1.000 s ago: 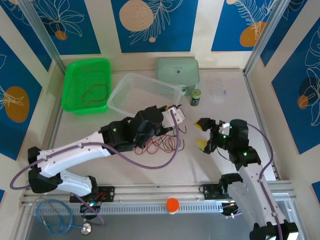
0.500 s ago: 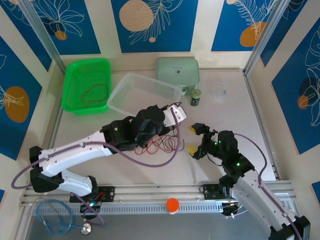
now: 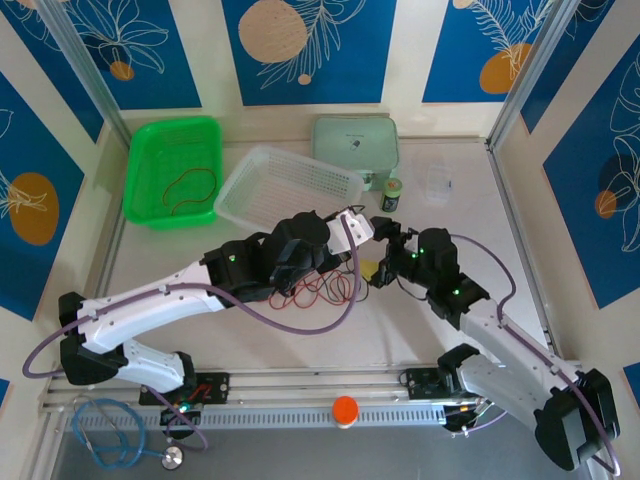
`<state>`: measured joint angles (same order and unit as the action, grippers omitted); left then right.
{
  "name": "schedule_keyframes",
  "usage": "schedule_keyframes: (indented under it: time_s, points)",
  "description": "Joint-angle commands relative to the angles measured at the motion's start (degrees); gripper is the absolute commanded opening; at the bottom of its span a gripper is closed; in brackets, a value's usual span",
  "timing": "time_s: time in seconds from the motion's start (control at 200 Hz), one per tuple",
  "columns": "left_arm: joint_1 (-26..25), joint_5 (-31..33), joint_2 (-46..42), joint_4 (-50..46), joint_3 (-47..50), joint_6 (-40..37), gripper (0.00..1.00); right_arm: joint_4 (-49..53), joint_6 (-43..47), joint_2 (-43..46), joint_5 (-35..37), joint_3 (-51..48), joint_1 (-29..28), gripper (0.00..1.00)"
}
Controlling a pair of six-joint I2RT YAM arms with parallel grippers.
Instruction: Untangle the cables
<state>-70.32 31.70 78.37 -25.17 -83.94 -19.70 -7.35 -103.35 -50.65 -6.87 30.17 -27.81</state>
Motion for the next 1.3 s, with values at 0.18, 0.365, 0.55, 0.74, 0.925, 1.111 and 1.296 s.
schedule_keyframes:
  time_s: [0.18, 0.365, 0.55, 0.74, 0.925, 1.111, 1.296]
  points:
    - [-0.5, -0.8, -2.0, 0.5, -0.5, 0.9, 0.00, -5.2, 0.1, -5.3, -1.6, 3.1, -2.1, 0.80]
    - [-0.5, -0.3, -2.4, 0.5, -0.2, 0.9, 0.00, -4.1, -0.1, -5.0, -0.8, 3.2, -3.0, 0.32]
    - [-0.5, 2.7, -4.1, -3.9, 1.2, 3.0, 0.00, 2.5, 2.8, -1.4, -1.7, 3.5, 2.1, 0.00]
    - [-0.4, 8.1, -7.6, -18.4, 2.8, 12.4, 0.00, 12.4, 11.9, 2.7, -9.1, 6.1, 17.8, 0.00]
    - [-0.3, 4.8, -9.8, -31.8, 3.8, 24.7, 0.00, 19.1, 27.7, -0.1, -13.0, 14.8, 27.8, 0.00]
    - [-0.1, 0.1, -9.6, -34.3, 6.1, 30.0, 0.00, 16.6, 34.5, -3.6, -13.2, 18.6, 29.1, 0.00]
    - [1.4, 1.7, -7.0, -34.2, 5.6, 31.5, 0.00, 13.5, 35.5, -5.6, -13.7, 19.5, 28.8, 0.00]
